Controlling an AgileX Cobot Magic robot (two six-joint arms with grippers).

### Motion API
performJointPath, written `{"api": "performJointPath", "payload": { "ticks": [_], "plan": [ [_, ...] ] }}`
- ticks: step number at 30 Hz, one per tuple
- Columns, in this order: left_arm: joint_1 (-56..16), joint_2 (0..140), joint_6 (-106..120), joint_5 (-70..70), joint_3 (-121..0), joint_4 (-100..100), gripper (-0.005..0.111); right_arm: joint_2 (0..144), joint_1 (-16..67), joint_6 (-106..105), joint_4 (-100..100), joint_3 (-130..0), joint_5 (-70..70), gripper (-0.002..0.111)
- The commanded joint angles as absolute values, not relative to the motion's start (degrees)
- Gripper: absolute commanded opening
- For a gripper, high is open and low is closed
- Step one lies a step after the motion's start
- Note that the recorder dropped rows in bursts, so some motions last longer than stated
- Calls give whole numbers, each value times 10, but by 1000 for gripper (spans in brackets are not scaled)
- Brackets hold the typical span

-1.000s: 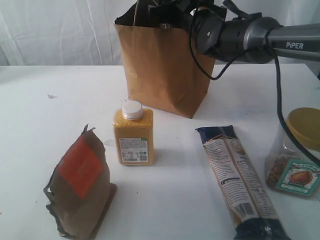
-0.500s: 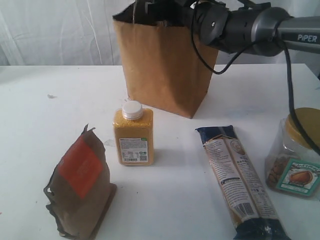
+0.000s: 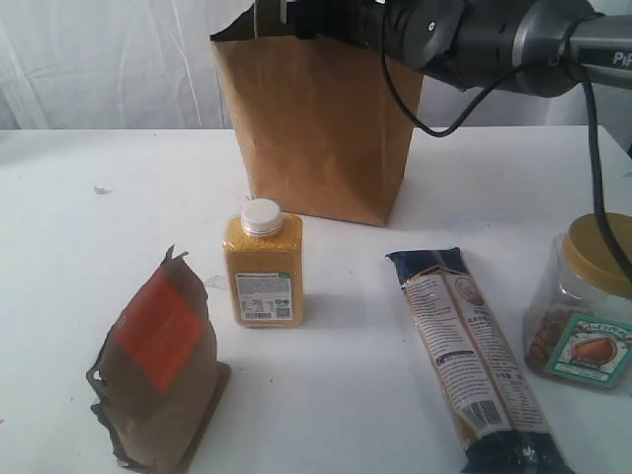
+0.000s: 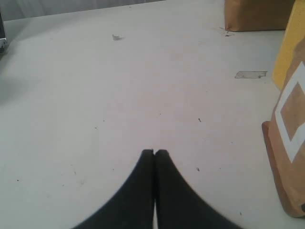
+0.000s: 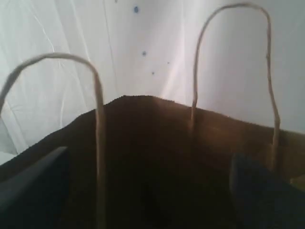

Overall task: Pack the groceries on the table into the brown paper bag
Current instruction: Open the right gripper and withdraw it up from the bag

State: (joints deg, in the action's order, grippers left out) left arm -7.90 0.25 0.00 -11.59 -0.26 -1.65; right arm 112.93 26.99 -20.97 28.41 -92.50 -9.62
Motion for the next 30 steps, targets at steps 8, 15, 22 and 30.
{"api": "performJointPath", "payload": {
  "ticks": [8,15,22,30],
  "plan": [
    [-82,0,0,-115,0,-17,0,1093,268,-208,285,-927,-68,83],
    [-82,0,0,-115,0,-17,0,1030,268,-208,284,-927,68,83],
    [-82,0,0,-115,0,-17,0,963,268,-208,264,-927,239,83],
    [-82,0,0,-115,0,-17,0,915,268,-208,237,-927,509,81]
  ]
}}
